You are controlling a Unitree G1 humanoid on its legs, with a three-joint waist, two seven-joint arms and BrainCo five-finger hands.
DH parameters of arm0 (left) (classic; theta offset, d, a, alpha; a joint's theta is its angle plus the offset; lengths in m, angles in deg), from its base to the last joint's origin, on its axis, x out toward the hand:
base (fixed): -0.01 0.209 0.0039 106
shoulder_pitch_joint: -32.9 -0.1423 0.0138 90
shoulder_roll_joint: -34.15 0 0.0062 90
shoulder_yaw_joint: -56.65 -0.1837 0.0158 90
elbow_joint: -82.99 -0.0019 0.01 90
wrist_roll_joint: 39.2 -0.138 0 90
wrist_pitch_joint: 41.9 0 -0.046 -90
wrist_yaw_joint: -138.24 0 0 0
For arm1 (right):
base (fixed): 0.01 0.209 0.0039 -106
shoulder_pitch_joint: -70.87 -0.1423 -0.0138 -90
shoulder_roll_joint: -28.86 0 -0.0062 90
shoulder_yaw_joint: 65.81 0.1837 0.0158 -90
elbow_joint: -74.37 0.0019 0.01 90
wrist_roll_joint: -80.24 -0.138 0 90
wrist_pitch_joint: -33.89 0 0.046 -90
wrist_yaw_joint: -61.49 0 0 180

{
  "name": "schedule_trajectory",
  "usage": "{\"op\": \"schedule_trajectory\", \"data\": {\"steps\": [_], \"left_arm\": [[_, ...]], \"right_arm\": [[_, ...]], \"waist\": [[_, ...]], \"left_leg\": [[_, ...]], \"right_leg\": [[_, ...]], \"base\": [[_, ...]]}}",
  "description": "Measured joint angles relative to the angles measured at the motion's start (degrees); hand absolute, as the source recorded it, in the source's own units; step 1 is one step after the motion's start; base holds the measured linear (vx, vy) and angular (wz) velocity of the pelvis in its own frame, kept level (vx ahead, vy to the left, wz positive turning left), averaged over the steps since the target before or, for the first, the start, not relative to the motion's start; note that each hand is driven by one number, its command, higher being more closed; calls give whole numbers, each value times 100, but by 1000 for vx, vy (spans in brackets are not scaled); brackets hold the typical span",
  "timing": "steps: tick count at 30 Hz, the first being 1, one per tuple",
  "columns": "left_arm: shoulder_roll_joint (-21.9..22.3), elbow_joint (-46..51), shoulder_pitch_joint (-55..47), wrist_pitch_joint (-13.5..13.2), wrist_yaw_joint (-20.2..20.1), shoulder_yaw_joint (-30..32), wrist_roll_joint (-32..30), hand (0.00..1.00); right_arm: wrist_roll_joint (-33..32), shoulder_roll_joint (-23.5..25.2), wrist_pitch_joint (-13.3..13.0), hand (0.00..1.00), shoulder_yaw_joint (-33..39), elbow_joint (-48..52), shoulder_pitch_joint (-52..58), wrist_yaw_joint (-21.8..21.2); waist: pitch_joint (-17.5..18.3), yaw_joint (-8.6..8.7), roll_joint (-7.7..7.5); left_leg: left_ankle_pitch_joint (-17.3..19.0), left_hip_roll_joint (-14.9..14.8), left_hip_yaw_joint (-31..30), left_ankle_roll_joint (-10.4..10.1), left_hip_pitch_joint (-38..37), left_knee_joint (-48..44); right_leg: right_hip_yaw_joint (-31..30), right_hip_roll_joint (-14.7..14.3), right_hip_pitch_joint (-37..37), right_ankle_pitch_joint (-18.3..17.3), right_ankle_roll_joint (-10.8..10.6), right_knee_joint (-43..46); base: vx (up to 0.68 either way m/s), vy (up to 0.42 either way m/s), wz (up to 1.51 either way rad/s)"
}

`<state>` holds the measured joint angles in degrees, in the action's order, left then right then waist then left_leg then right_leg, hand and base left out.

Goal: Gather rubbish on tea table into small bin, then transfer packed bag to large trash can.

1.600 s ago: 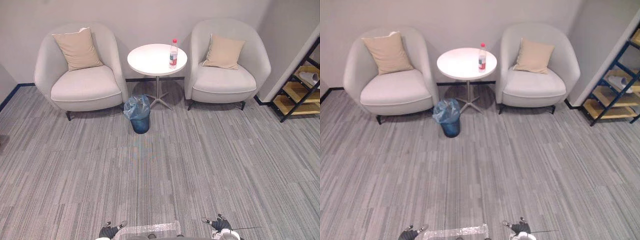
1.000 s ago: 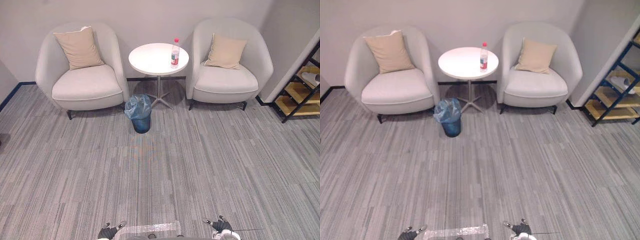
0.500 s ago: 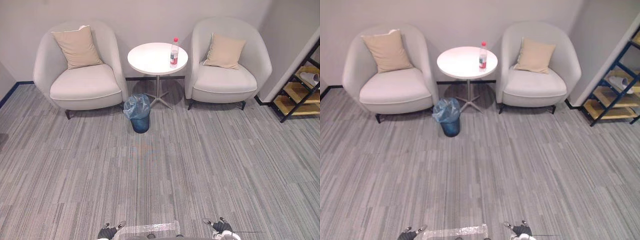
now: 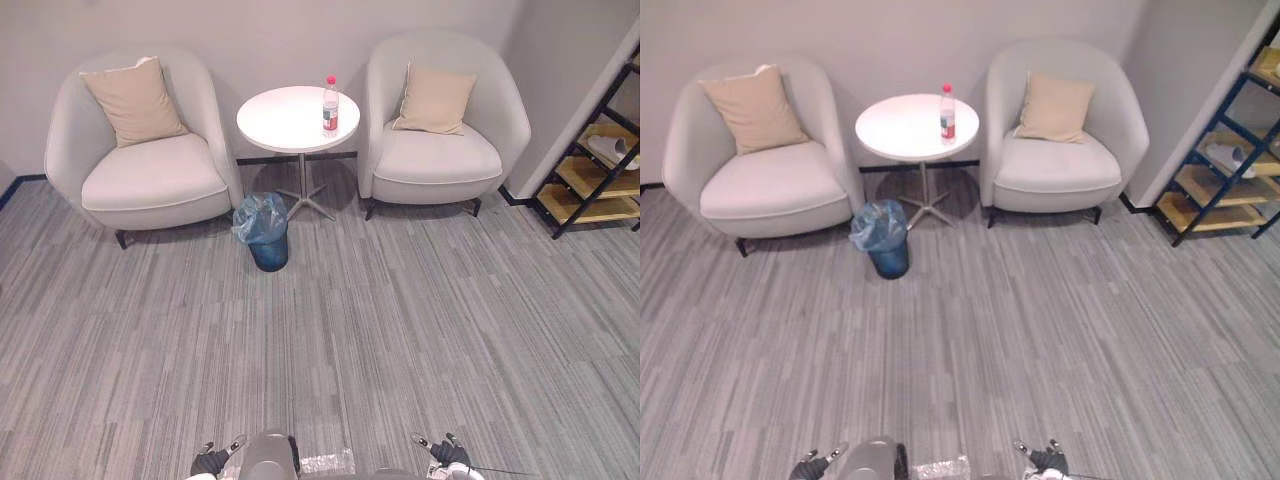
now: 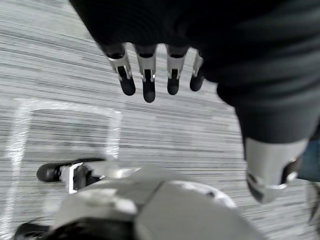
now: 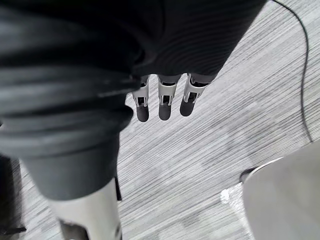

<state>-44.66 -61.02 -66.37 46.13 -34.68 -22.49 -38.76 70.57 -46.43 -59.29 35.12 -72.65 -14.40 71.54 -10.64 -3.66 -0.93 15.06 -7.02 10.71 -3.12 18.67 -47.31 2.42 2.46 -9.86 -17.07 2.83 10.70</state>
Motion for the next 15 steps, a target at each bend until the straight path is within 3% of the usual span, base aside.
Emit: {"op": "schedule_trajectory", "data": {"steps": [2,3,4,5,9,10,12,13,15], "left_arm": [[6,3,-2,-11,4,-2,48,0],[20,-11,-2,-14,12,-15,84,0],[60,-87,-36,-37,18,-60,90,0],[-47,-190,80,-33,11,-75,93,0],[-113,-176,157,-37,9,-71,93,0],[-115,-164,156,-38,9,-77,100,0],[-158,-163,177,-27,7,-196,143,0],[-168,-170,194,-19,10,-230,140,0],[-160,-171,243,-20,2,-298,207,0]], "right_arm": [[3,-9,33,0,3,1,-33,9],[5,-37,33,0,2,-8,-34,9],[7,-129,33,0,13,-57,-31,4],[6,-107,70,0,7,-156,-110,9],[68,73,67,0,-13,-10,-66,-30],[73,88,65,0,-37,-6,-101,-49],[87,126,42,0,-89,94,-154,-101],[90,116,34,0,-84,190,-150,-110],[118,58,32,0,-65,260,-144,-119]], "waist": [[-2,-48,4],[12,-55,44],[49,-135,178],[15,-179,13],[76,-282,-161],[84,-305,-174],[70,-270,-161],[56,-241,-139],[-2,-190,-34]], "left_leg": [[-126,290,-6,-52,100,1075],[-420,444,-91,-116,77,1921],[-1142,481,-217,-79,-93,2711],[-897,580,-53,79,-165,2692],[-277,704,266,450,-383,2251],[-151,715,363,516,-567,2268],[117,705,445,545,-969,2348],[201,693,437,544,-1146,2363],[326,619,406,522,-1858,2689]], "right_leg": [[-134,219,-80,-107,-160,-26],[-211,291,-140,-165,-254,-106],[-406,265,-162,-222,-350,-184],[-602,369,-210,-169,-343,-233],[-751,566,107,-44,-532,934],[-764,613,332,84,-760,1587],[-687,668,1163,487,-1557,3523],[-514,701,1413,472,-1531,4122],[432,995,1948,225,-1031,5019]], "base": [[391,198,-41],[447,272,-62],[476,314,-74],[586,364,-64],[511,240,-28],[455,174,-47],[384,109,-40],[342,66,-18],[353,6,-5]]}}
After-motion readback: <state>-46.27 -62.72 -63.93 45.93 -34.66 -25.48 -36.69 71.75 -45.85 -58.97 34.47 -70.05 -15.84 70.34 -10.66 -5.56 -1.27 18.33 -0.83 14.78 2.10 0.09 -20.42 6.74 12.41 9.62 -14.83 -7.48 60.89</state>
